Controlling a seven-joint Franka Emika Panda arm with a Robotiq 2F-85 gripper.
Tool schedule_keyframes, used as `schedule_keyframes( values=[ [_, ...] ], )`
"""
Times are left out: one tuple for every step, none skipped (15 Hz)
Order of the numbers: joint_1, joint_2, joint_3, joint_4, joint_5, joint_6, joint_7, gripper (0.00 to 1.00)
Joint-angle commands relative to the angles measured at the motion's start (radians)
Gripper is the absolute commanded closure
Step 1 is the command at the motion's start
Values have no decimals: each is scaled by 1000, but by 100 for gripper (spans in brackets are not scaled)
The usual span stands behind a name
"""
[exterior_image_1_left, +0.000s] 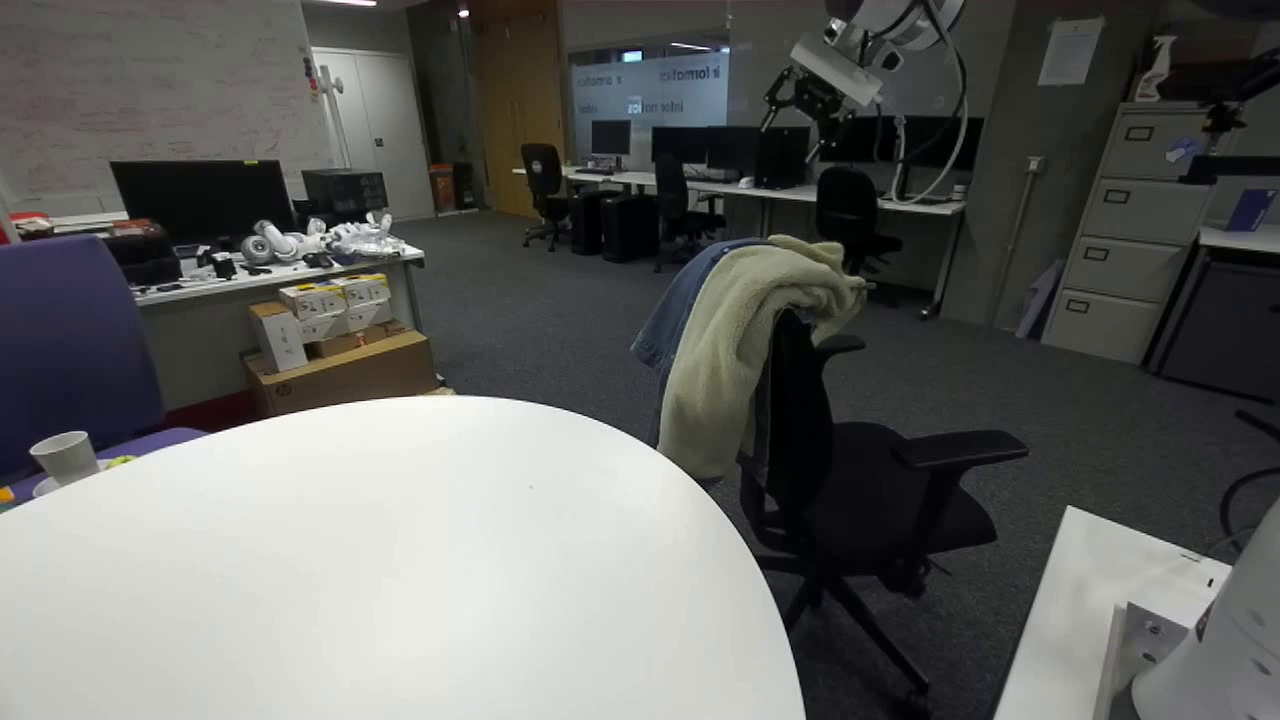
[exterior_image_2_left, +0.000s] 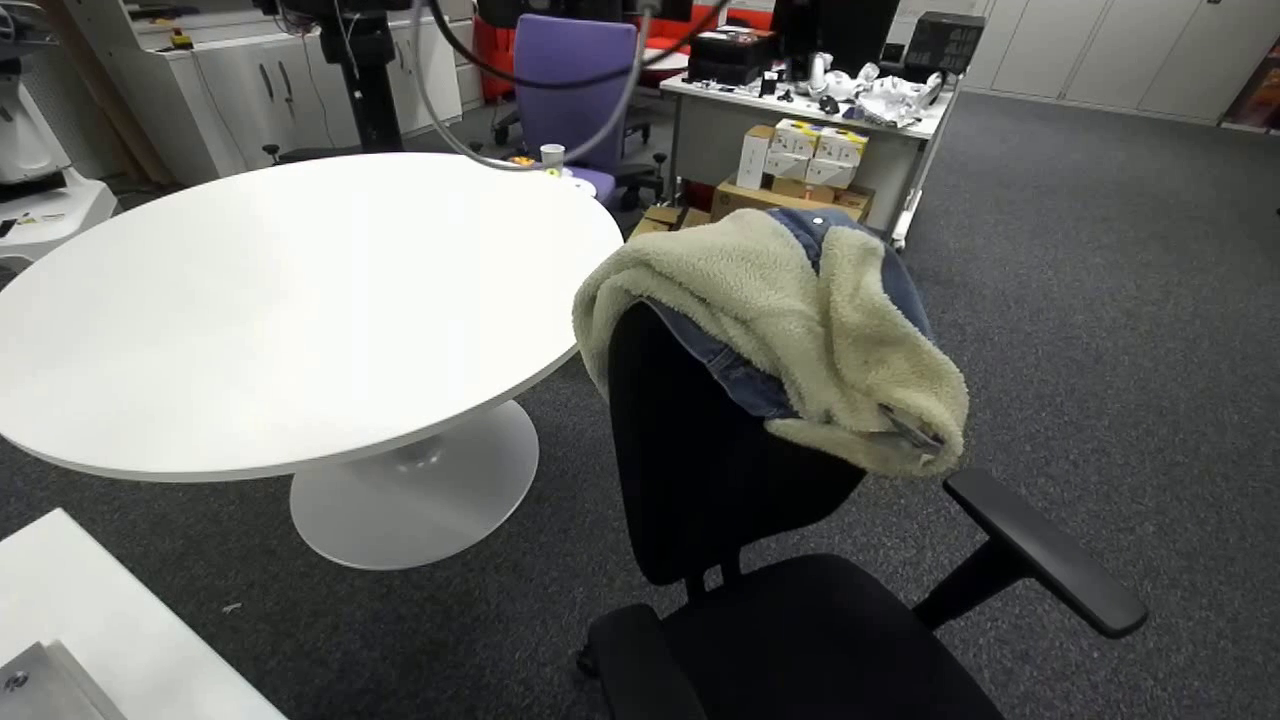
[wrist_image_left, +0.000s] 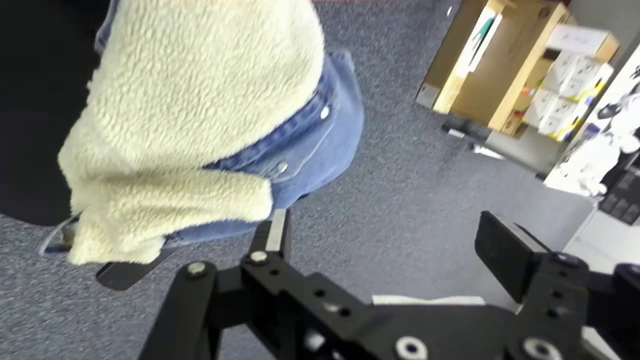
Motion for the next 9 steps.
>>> schedule_keyframes(
  values=[
    [84, -150, 48, -125, -4, -96, -42, 0],
    [114, -177, 64, -153, -27, -113, -43, 0],
    [147, -201, 80, -190, -69, -108, -38, 0],
    [177, -223, 98, -227, -111, -102, -29, 0],
    [205, -243, 119, -268, -151, -90, -23, 0],
    [232, -260, 139, -315, -202, -72, -14, 0],
    [255, -274, 160, -357, -244, -61, -11, 0],
    [278, -282, 182, -404, -294, -43, -2, 0],
    [299, -289, 205, -444, -333, -40, 0, 0]
  ],
)
